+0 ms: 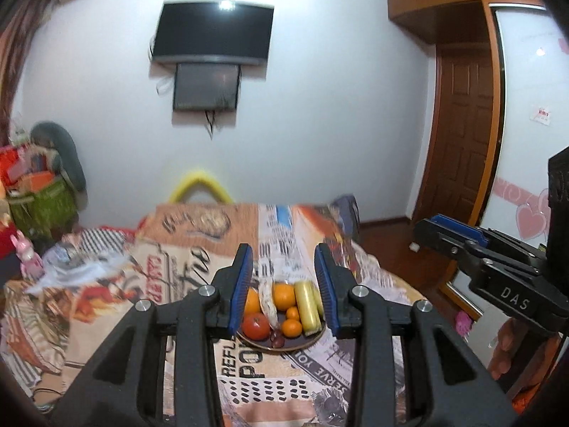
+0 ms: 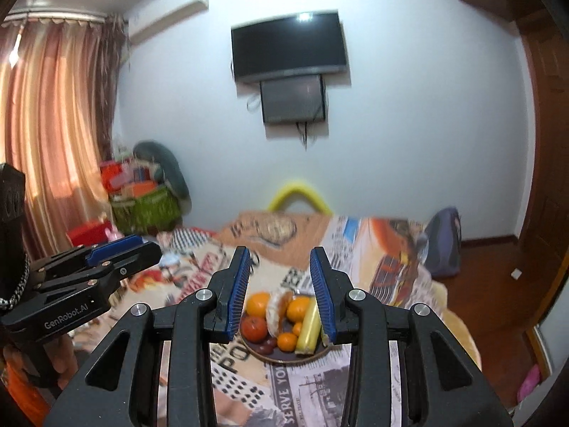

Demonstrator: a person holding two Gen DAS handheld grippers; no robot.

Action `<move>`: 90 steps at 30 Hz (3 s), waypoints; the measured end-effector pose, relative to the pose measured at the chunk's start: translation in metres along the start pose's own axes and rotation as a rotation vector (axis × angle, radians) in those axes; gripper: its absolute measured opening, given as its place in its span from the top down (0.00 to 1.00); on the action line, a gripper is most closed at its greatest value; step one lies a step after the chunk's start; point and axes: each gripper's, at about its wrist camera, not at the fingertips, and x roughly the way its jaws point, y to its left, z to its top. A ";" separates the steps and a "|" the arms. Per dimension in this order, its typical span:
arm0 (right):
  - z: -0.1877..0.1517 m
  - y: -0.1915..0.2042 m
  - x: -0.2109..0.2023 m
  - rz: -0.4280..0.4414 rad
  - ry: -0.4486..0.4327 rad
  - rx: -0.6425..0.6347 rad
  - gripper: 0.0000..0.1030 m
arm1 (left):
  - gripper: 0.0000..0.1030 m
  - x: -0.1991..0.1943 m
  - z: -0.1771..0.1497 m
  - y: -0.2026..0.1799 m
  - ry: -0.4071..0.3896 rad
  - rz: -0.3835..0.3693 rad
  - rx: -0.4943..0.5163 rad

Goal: Organize fruits

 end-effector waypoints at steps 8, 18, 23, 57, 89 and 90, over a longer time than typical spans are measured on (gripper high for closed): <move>0.002 0.012 -0.032 -0.011 -0.091 0.000 0.54 | 0.46 -0.059 0.008 -0.015 -0.118 0.018 0.047; -0.004 0.023 -0.047 -0.056 -0.135 -0.017 0.23 | 0.18 -0.075 0.005 -0.010 -0.147 0.034 0.024; -0.007 0.025 -0.053 -0.078 -0.141 -0.023 0.11 | 0.13 -0.078 0.002 -0.011 -0.149 0.041 0.031; -0.016 0.023 -0.060 -0.114 -0.131 -0.018 0.00 | 0.01 -0.072 -0.007 -0.004 -0.120 0.045 0.009; -0.016 0.024 -0.060 -0.112 -0.130 -0.017 0.00 | 0.01 -0.075 -0.009 -0.008 -0.116 0.013 0.032; -0.016 0.024 -0.060 -0.112 -0.129 -0.016 0.00 | 0.01 -0.075 -0.009 -0.008 -0.116 0.013 0.034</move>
